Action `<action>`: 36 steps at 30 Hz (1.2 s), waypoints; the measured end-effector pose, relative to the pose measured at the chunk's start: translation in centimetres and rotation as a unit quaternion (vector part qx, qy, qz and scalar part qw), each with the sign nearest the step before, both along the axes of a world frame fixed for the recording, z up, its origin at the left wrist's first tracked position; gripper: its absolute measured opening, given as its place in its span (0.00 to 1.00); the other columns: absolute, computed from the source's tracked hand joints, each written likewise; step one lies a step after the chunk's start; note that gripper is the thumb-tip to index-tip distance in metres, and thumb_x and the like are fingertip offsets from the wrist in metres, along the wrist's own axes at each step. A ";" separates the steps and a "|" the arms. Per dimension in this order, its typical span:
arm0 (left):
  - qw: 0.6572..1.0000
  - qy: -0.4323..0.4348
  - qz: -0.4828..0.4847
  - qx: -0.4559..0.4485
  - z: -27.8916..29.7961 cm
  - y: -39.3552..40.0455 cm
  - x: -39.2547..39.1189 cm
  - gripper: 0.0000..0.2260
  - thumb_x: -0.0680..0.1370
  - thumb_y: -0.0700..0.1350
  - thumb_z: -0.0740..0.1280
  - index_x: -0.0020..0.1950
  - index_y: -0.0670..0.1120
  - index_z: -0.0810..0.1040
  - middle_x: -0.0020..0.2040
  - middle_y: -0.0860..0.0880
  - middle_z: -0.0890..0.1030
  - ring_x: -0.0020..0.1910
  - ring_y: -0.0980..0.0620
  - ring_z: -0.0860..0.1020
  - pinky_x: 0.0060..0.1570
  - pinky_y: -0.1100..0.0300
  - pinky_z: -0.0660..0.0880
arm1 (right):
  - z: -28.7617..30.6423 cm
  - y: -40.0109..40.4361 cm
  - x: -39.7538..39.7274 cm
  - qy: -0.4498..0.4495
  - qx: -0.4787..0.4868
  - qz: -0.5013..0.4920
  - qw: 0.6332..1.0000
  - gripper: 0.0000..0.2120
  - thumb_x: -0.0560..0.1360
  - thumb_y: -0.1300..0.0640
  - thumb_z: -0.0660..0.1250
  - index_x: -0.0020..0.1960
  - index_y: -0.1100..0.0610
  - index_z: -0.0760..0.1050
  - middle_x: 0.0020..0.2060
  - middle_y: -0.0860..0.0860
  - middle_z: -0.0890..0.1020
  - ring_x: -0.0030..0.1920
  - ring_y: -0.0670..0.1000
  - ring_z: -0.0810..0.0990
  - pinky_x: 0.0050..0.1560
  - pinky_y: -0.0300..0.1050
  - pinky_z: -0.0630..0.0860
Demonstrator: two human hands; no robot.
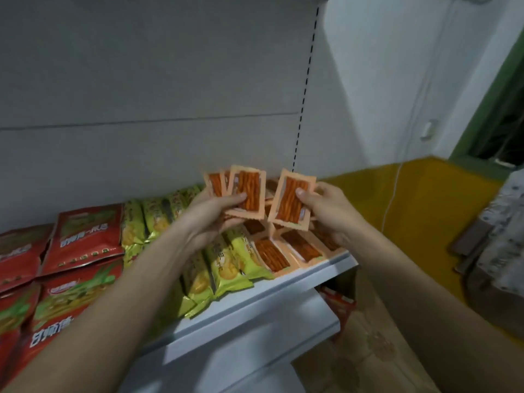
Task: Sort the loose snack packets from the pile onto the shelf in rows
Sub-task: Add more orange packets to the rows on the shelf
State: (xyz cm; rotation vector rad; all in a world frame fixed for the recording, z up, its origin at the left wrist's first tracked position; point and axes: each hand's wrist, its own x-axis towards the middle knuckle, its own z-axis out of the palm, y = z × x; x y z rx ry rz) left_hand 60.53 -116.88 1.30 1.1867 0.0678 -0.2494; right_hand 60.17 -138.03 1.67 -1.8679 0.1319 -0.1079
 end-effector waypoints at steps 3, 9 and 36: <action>0.999 0.000 0.050 0.000 -0.5 0.8 2.5 0.09 0.79 0.33 0.67 0.54 0.46 0.77 0.38 0.48 0.86 0.34 0.52 0.85 0.25 0.64 0.78 | -0.9 -0.9 4.0 0.016 -0.033 0.021 0.999 0.02 0.81 0.57 0.65 0.53 0.54 0.76 0.52 0.56 0.85 0.52 0.55 0.85 0.53 0.51 0.81; 0.988 0.035 0.150 0.009 -0.9 2.1 4.8 0.10 0.78 0.36 0.69 0.60 0.39 0.78 0.38 0.44 0.86 0.34 0.50 0.86 0.26 0.63 0.80 | -2.1 0.1 10.2 0.076 -0.133 0.134 0.979 0.06 0.82 0.57 0.63 0.56 0.58 0.75 0.44 0.54 0.85 0.42 0.54 0.86 0.34 0.43 0.81; 0.944 0.010 0.324 0.052 -3.4 -10.6 4.8 0.10 0.77 0.33 0.70 0.56 0.43 0.79 0.44 0.45 0.86 0.41 0.50 0.85 0.34 0.61 0.82 | -3.2 -1.9 15.4 -0.048 -0.053 0.415 0.907 0.18 0.78 0.47 0.67 0.62 0.53 0.65 0.48 0.55 0.80 0.39 0.55 0.84 0.34 0.49 0.81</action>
